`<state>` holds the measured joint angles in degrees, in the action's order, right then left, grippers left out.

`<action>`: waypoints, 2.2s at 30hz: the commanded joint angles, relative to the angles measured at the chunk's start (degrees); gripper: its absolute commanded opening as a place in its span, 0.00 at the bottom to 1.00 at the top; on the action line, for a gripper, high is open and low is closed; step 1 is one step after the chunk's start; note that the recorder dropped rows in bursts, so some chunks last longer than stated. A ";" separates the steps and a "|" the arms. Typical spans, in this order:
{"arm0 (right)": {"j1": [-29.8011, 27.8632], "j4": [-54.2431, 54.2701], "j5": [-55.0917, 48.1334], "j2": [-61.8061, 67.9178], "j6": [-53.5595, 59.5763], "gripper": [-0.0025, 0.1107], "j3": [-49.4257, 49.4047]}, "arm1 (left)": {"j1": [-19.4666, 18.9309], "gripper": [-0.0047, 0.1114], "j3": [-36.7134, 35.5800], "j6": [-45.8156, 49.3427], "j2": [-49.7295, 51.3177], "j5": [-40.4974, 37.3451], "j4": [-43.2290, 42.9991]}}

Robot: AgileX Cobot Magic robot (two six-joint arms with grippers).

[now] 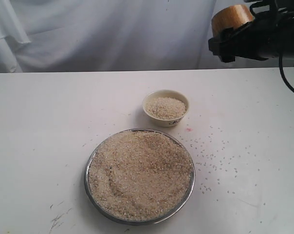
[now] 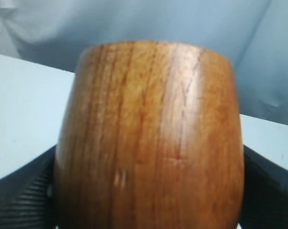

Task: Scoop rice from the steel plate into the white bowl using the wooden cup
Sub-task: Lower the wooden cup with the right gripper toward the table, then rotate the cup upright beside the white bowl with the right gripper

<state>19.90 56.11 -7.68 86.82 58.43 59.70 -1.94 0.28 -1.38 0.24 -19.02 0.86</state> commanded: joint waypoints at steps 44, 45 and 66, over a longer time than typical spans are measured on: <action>-6.98 -85.23 55.77 23.47 -70.85 0.02 -9.50 | 0.15 0.04 -0.28 0.03 -0.24 0.76 -0.06; -8.16 -87.07 58.09 25.37 -71.27 0.02 -9.50 | 0.15 0.04 -0.28 0.03 -0.24 0.76 -0.06; -20.53 -133.14 71.21 32.16 -83.04 0.02 -9.50 | 0.15 0.04 -0.28 0.03 -0.24 0.76 -0.06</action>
<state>0.28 -71.50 60.57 119.18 -21.35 50.38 -1.94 0.28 -1.38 0.24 -19.02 0.86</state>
